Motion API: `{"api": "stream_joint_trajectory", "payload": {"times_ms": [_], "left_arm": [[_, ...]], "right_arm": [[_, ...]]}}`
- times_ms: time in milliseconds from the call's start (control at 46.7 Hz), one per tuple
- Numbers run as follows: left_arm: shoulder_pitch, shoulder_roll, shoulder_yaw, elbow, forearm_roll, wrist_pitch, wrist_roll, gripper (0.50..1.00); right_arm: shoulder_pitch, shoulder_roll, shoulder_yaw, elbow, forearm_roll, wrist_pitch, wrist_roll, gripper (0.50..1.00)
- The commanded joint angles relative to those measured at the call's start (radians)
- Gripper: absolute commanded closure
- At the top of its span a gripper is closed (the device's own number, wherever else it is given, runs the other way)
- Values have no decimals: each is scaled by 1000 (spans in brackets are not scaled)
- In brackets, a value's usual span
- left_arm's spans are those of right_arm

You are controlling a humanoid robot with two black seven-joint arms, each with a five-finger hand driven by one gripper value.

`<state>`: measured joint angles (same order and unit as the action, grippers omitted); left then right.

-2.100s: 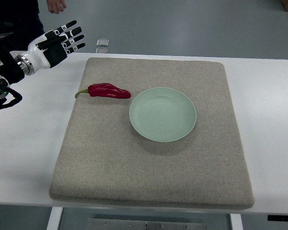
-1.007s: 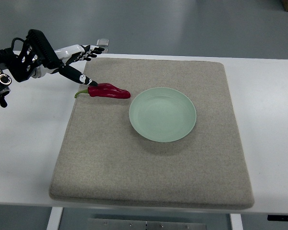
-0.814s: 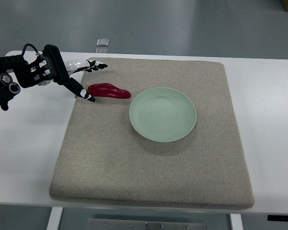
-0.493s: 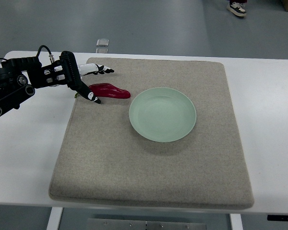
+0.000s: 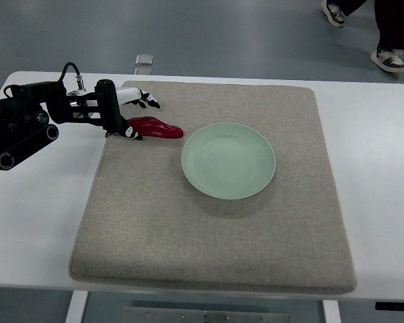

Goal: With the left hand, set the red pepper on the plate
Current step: 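Lower the left hand over the red pepper and close fingers around it, then lift the red pepper with the left hand and carry it over the plate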

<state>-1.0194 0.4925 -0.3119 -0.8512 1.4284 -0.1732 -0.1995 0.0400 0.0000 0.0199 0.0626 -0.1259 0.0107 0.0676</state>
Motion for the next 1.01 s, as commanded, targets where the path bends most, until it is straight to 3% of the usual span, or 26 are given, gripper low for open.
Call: {"api": "stream_joint_trajectory", "payload": {"times_ms": [0, 364, 557, 643, 986], "left_arm": [[-1, 1, 0, -2, 10, 0, 0, 778], [1, -3, 2, -6, 12, -2, 0, 782], [2, -3, 2, -6, 12, -2, 0, 763], [4, -5, 2, -5, 12, -2, 0, 731], [4, -6, 0, -3, 12, -2, 0, 739]], "right_arm": [[0, 0, 0, 0, 0, 0, 0, 572], [0, 0, 0, 0, 0, 0, 0, 572], [0, 0, 0, 0, 0, 0, 0, 572], [0, 0, 0, 0, 0, 0, 0, 572], [0, 0, 0, 0, 0, 0, 0, 572]]}}
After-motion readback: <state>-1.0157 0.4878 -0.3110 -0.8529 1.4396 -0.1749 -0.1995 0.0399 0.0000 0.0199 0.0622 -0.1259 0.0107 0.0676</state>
